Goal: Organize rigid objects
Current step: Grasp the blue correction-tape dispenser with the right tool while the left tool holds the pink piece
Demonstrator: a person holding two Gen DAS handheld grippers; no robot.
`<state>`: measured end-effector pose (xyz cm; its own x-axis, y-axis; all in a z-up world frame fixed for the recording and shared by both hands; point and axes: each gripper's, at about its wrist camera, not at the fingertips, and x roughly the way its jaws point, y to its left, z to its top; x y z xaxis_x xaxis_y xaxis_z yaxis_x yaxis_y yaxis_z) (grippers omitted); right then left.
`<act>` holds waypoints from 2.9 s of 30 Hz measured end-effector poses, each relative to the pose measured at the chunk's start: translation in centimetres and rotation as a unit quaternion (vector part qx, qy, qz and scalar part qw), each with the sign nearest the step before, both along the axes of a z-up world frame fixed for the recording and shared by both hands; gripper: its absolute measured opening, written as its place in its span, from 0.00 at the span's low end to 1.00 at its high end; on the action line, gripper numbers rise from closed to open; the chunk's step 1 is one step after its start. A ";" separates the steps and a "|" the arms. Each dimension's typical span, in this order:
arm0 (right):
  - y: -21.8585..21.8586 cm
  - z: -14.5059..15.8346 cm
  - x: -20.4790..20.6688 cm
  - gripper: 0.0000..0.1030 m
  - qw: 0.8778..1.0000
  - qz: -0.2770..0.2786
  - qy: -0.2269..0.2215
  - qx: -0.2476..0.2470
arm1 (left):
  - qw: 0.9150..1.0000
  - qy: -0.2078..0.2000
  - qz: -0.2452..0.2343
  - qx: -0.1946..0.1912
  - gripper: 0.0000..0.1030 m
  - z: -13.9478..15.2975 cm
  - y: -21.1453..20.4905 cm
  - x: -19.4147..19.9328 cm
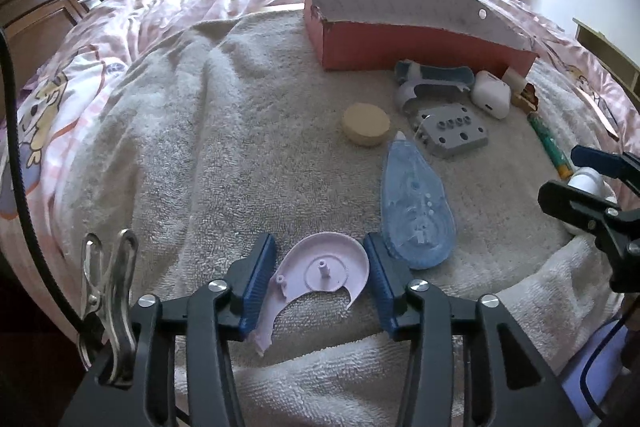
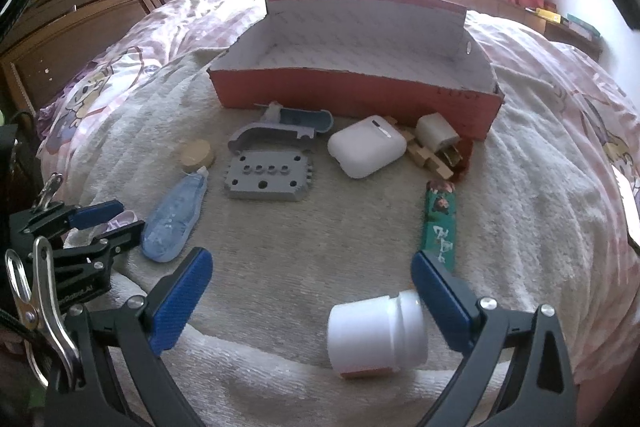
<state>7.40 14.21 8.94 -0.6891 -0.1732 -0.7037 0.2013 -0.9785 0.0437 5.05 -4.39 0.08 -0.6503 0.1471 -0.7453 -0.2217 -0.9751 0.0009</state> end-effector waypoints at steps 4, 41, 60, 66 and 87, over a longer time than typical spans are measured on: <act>-0.5 0.1 -0.1 0.99 1.000 0.006 0.000 0.001 | 1.000 0.000 0.001 0.005 0.40 0.2 -0.1 0.0; -9.3 -2.1 -3.4 0.27 0.998 0.043 -0.046 0.020 | 0.997 -0.001 0.076 0.022 0.40 0.9 -4.1 0.0; -3.7 -0.5 -3.0 0.33 0.996 0.056 -0.050 -0.050 | 0.997 0.000 0.072 0.022 0.40 1.0 -3.5 0.1; -4.7 -0.3 -3.2 0.49 0.997 0.060 -0.039 -0.022 | 0.997 0.000 0.069 0.021 0.40 1.0 -3.2 0.1; -6.8 -1.7 -3.2 0.38 0.991 0.113 -0.022 0.069 | 0.998 0.000 0.065 0.021 0.40 1.0 -2.8 0.1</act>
